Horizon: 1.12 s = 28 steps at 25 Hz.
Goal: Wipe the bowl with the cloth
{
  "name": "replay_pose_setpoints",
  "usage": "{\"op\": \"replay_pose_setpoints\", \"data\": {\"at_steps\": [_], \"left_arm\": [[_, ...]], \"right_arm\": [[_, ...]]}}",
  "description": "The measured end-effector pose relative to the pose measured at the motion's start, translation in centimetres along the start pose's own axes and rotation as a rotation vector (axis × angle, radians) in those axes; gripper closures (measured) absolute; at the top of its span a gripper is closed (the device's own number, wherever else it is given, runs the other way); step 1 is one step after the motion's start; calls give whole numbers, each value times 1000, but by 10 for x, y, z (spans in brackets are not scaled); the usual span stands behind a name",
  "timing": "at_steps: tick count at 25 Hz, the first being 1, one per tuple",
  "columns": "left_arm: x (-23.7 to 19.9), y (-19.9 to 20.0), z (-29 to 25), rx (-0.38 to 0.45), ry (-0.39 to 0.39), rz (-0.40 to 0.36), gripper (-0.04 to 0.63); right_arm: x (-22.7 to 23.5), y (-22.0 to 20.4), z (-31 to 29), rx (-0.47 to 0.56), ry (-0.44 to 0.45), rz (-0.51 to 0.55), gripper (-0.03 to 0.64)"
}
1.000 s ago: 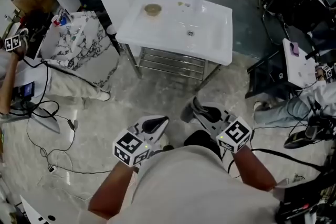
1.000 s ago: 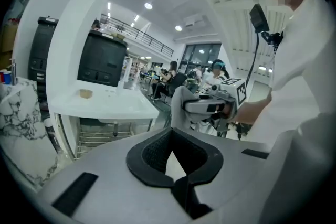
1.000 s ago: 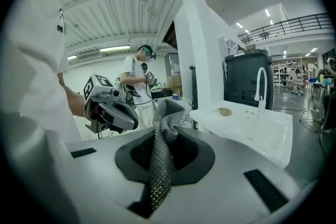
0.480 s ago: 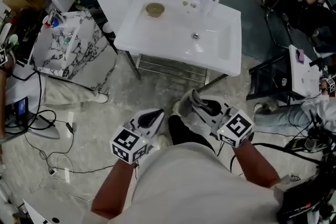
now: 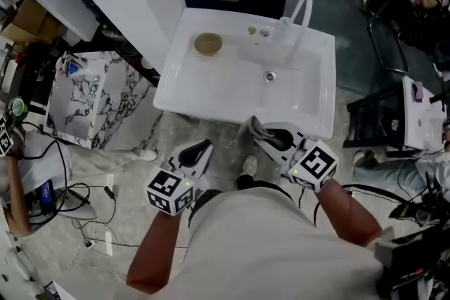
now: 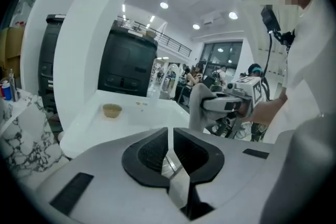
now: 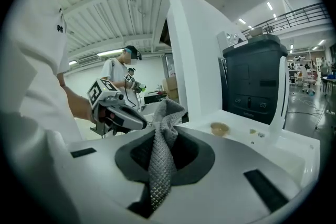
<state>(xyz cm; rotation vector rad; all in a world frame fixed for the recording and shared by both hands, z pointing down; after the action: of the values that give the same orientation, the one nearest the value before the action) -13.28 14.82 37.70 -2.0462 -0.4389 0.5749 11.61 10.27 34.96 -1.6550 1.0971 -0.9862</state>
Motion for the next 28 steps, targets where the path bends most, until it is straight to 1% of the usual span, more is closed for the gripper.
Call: {"op": "replay_pose_setpoints", "data": {"at_steps": [3, 7, 9, 12, 15, 18, 21, 28], "left_arm": [[-23, 22, -32, 3, -5, -3, 546], [-65, 40, -65, -28, -10, 22, 540], [-91, 47, -82, -43, -23, 57, 538], [-125, 55, -108, -82, -62, 112, 535], [-159, 62, -132, -120, -93, 134, 535], [-195, 65, -156, -146, -98, 167, 535], [-225, 67, -180, -177, -83, 194, 532], [-273, 61, -243, -238, 11, 305, 511]], "right_arm": [[28, -1, -7, -13, -11, -12, 588], [52, 1, -21, -20, -65, -47, 588], [63, 5, -29, -22, -110, -59, 588], [73, 18, -41, -2, -198, -87, 588], [79, 26, -56, 23, -272, -115, 588], [85, 31, -76, 18, -323, -123, 588], [85, 34, -86, 19, -374, -129, 588], [81, 29, -80, 5, -476, -188, 588]]}}
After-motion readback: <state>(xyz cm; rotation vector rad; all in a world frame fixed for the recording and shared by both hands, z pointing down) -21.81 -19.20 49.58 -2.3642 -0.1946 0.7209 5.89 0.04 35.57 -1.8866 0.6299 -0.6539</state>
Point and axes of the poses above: the fingertips, and each gripper's own axes: z backward along the fingers, x to its right, y out of its top, the point moved 10 cm from there along z, backward along the fingers, and after that the axes turned 8 degrees about y, right-handed, at the moved point
